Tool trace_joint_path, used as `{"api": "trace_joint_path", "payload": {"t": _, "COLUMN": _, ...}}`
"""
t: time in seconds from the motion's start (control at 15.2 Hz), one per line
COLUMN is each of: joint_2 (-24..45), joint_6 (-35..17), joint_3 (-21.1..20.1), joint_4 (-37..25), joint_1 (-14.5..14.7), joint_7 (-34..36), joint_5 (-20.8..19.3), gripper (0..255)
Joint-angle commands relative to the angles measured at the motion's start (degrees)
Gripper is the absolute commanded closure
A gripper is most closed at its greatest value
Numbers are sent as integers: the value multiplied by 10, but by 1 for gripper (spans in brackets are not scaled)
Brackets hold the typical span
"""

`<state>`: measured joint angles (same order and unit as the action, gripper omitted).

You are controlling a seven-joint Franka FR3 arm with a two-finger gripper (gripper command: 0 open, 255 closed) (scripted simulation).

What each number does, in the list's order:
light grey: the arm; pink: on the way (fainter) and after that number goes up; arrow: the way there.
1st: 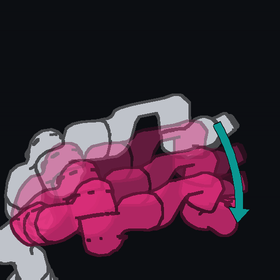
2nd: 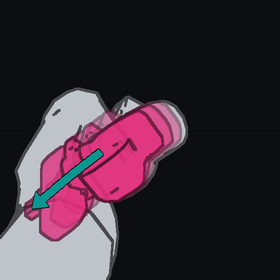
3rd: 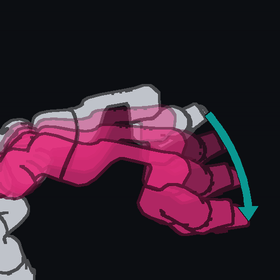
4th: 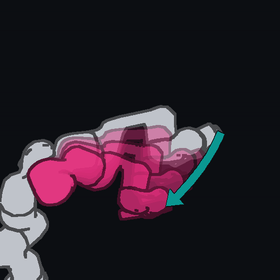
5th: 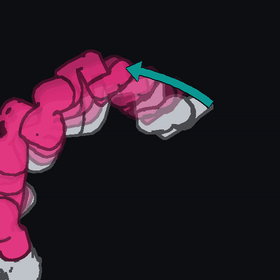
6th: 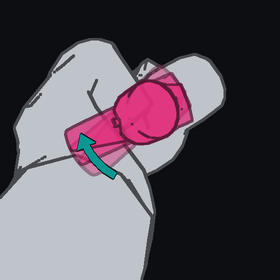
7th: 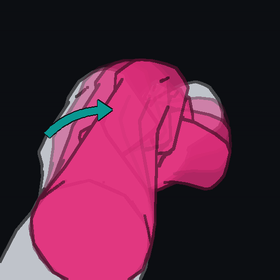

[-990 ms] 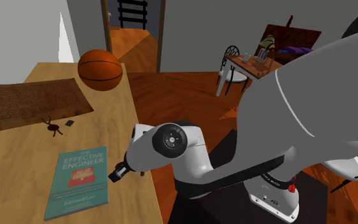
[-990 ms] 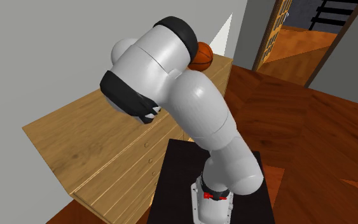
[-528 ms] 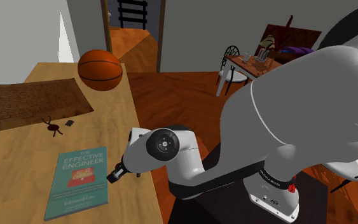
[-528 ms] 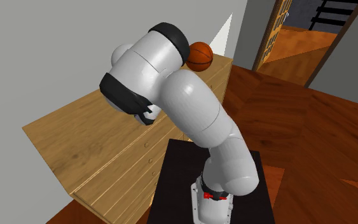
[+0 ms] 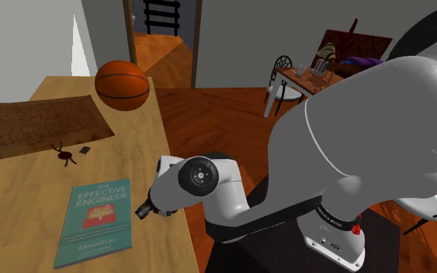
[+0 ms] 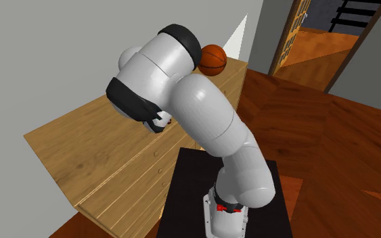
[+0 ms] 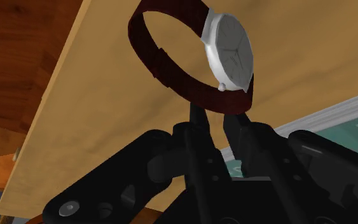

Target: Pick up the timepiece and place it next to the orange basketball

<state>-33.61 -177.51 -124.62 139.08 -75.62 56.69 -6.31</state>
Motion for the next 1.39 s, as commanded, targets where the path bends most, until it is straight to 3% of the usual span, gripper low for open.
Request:
{"api": "trace_joint_path", "payload": {"t": 0.0, "joint_2": 0, "joint_6": 0, "joint_3": 0, "joint_4": 0, "joint_1": 0, "joint_7": 0, "joint_5": 0, "gripper": 255}}
{"api": "trace_joint_path", "payload": {"t": 0.4, "joint_2": 0, "joint_6": 0, "joint_3": 0, "joint_4": 0, "joint_1": 0, "joint_7": 0, "joint_5": 0, "gripper": 255}}
{"api": "trace_joint_path", "payload": {"t": 0.46, "joint_2": 0, "joint_6": 0, "joint_3": 0, "joint_4": 0, "joint_1": 0, "joint_7": 0, "joint_5": 0, "gripper": 0}}
{"api": "trace_joint_path", "payload": {"t": 0.79, "joint_2": 35, "joint_6": 160, "joint_3": 144, "joint_4": 30, "joint_1": 209, "joint_7": 34, "joint_5": -20, "gripper": 0}}
{"api": "trace_joint_path", "payload": {"t": 0.86, "joint_2": 37, "joint_6": 174, "joint_3": 155, "joint_4": 31, "joint_1": 225, "joint_7": 37, "joint_5": -22, "gripper": 0}}
{"api": "trace_joint_path", "payload": {"t": 1.32, "joint_2": -1, "joint_6": 121, "joint_3": 65, "joint_4": 16, "joint_1": 117, "joint_7": 24, "joint_5": -3, "gripper": 0}}
